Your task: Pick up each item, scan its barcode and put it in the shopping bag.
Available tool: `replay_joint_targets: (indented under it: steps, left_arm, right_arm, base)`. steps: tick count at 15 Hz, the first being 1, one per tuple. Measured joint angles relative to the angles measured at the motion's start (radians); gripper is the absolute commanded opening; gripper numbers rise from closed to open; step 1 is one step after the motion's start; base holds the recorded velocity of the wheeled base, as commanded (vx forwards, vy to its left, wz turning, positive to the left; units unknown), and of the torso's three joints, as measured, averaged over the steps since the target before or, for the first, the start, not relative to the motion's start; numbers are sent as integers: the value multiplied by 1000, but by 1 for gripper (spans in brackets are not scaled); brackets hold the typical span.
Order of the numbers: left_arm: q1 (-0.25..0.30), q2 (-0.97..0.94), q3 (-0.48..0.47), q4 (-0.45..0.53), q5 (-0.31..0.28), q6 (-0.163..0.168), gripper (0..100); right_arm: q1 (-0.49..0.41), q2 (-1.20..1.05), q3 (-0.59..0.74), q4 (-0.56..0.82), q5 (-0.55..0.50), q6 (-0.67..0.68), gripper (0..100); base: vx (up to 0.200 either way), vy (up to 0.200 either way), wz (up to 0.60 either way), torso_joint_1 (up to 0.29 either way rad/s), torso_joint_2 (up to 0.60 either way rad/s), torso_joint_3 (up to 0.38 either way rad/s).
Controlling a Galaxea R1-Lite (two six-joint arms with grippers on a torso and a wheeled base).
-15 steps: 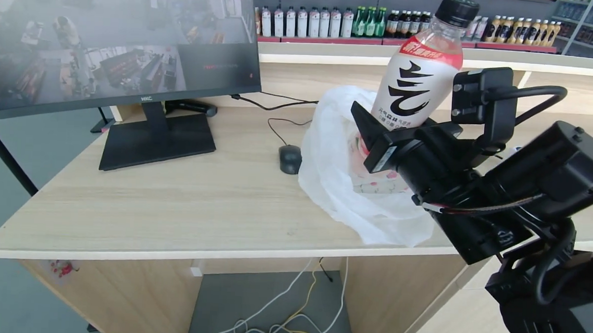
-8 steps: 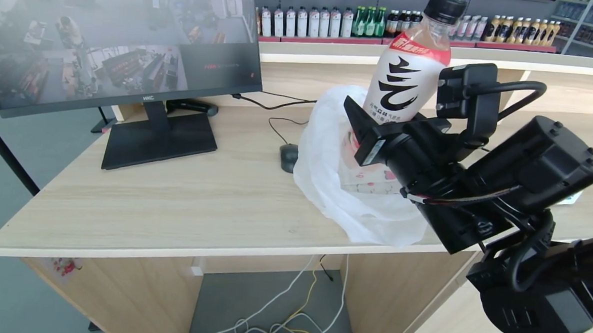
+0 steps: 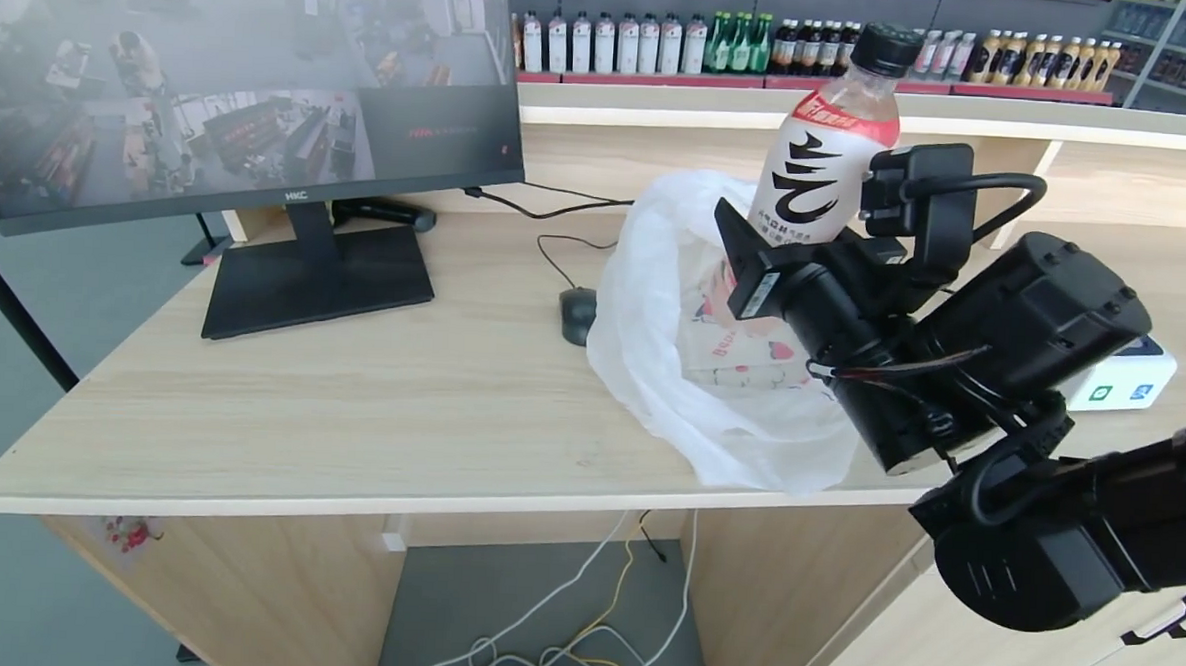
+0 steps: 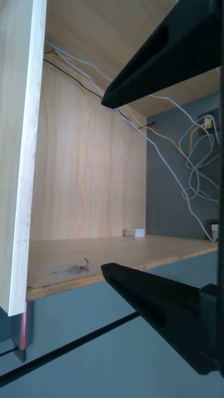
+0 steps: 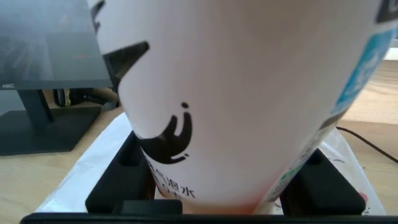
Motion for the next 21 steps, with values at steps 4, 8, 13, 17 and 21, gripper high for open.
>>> replay_joint_targets:
  steps: [4,8,13,17,21]
  left_arm:
    - [1,0,0,0,0,0,100]
    - [0,0,0,0,0,4,100]
    - [1,0,0,0,0,2,100]
    - [0,0,0,0,0,1,100]
    - [1,0,0,0,0,1,100]
  right_arm:
    - [-26,56,-58,0,1,0,0]
    - [-64,146,-149,0,1,1,0]
    - [-82,216,-176,1,24,1,0]
    - [-87,257,-205,1,26,1,0]
    - [-87,284,-230,2,27,1,0]
  base:
    - [0,0,0,0,0,0]
    - [0,0,0,0,0,0]
    - [0,0,0,0,0,0]
    - [0,0,0,0,0,0]
    - [0,0,0,0,0,0]
